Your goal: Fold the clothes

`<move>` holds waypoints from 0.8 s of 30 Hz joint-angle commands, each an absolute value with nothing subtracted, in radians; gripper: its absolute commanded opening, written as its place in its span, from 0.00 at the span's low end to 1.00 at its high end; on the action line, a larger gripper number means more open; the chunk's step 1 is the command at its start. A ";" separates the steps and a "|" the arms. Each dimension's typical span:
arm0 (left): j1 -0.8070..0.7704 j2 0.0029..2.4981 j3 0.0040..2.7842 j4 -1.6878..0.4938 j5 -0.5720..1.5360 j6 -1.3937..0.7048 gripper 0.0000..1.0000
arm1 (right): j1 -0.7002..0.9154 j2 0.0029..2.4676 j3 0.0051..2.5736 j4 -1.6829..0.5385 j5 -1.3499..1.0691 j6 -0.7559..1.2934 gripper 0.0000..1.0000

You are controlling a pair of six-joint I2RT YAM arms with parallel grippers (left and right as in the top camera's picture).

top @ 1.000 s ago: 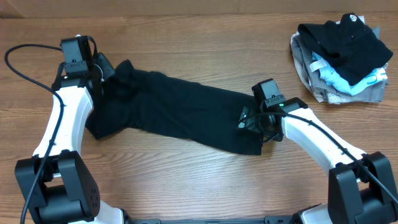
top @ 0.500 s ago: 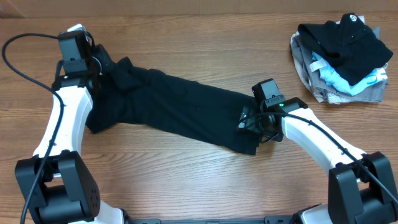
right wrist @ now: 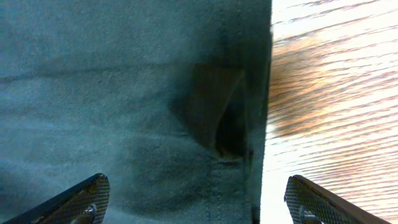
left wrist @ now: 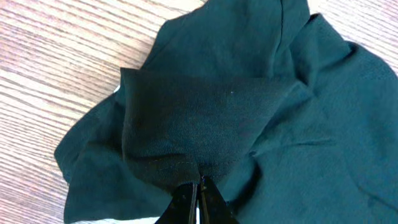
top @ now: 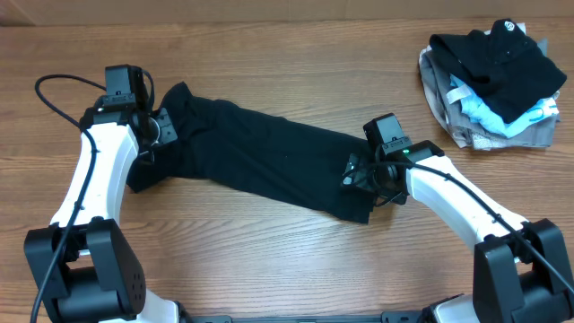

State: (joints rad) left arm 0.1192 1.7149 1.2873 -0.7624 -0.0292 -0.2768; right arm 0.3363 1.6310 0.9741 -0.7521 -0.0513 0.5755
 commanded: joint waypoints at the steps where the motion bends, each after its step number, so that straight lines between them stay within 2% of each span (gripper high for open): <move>1: 0.108 1.721 1.289 -0.799 -0.025 -0.245 0.18 | 0.311 1.627 0.978 -0.746 -0.111 0.572 0.96; 2: 0.107 1.723 1.289 -0.804 -0.025 -0.241 0.27 | 0.299 1.627 0.978 -0.745 -0.118 0.572 0.97; 6: 0.105 1.729 1.289 -0.810 -0.030 -0.231 0.79 | 0.246 1.636 0.974 -0.715 -0.160 0.507 1.00; 7: 0.105 1.729 1.289 -0.807 -0.035 -0.231 0.85 | 0.243 1.642 0.974 -0.708 -0.159 0.495 1.00; 12: 0.106 1.721 1.346 -0.822 -0.036 -0.232 1.00 | 0.240 1.732 0.973 -0.665 -0.159 0.481 1.00; 16: 0.104 1.705 1.499 -0.947 -0.036 -0.232 1.00 | 0.241 1.801 0.973 -0.656 -0.163 0.464 0.99; 17: 0.104 1.703 1.533 -0.976 -0.036 -0.232 1.00 | 0.241 1.802 0.973 -0.656 -0.162 0.458 0.96; 18: 0.104 1.701 1.583 -1.022 -0.036 -0.232 1.00 | 0.241 1.802 0.973 -0.655 -0.163 0.444 0.90; 19: 0.104 1.701 1.625 -1.061 -0.035 -0.232 1.00 | 0.241 1.802 0.973 -0.655 -0.163 0.440 0.79; 20: 0.104 1.701 1.656 -1.092 -0.033 -0.232 1.00 | 0.241 1.802 0.973 -0.657 -0.163 0.434 0.63; 23: 0.104 1.701 1.695 -1.134 -0.033 -0.232 1.00 | 0.240 1.802 0.973 -0.662 -0.201 0.418 0.27; 24: 0.104 1.701 1.695 -1.138 -0.033 -0.232 1.00 | 0.236 1.802 0.974 -0.664 -0.213 0.419 0.07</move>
